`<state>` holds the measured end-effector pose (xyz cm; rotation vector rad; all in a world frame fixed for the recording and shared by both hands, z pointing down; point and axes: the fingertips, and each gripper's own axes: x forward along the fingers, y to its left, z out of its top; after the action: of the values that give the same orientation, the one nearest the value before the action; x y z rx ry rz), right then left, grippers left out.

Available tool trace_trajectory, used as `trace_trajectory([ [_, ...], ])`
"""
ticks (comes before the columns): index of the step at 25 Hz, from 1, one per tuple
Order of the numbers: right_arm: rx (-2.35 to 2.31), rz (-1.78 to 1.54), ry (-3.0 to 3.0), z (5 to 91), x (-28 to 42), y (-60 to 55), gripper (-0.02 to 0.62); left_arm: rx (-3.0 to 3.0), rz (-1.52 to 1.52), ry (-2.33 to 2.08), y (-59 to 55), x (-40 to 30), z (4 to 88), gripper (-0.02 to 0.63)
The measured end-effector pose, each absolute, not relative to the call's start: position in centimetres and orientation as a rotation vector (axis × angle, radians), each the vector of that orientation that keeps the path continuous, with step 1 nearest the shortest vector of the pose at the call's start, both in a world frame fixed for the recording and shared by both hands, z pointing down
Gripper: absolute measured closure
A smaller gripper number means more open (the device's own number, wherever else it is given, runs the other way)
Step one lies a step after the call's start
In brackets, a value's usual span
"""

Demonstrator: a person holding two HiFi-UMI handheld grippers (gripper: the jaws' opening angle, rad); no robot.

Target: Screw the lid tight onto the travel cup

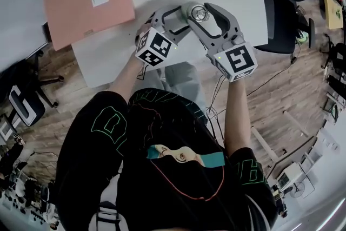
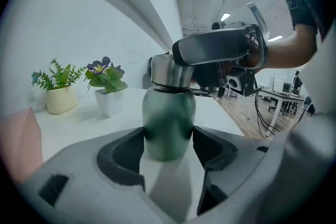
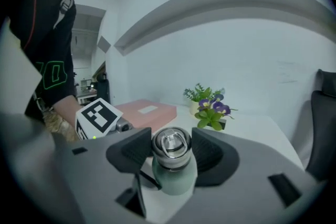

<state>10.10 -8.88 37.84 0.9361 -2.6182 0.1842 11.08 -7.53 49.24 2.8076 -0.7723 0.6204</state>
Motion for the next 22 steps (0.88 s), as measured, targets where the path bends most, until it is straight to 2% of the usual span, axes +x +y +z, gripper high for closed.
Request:
trace_trajectory([
  [11,0.388,0.166,-2.702,37.8,8.4,-8.5,0.33,2.811,0.62,-0.776,-7.7,11.1,49.3,0.305],
  [22,0.719,0.173,-2.665,38.3,8.7,-9.0,0.331,2.811,0.636,-0.764,-7.5,11.0,49.6,0.304],
])
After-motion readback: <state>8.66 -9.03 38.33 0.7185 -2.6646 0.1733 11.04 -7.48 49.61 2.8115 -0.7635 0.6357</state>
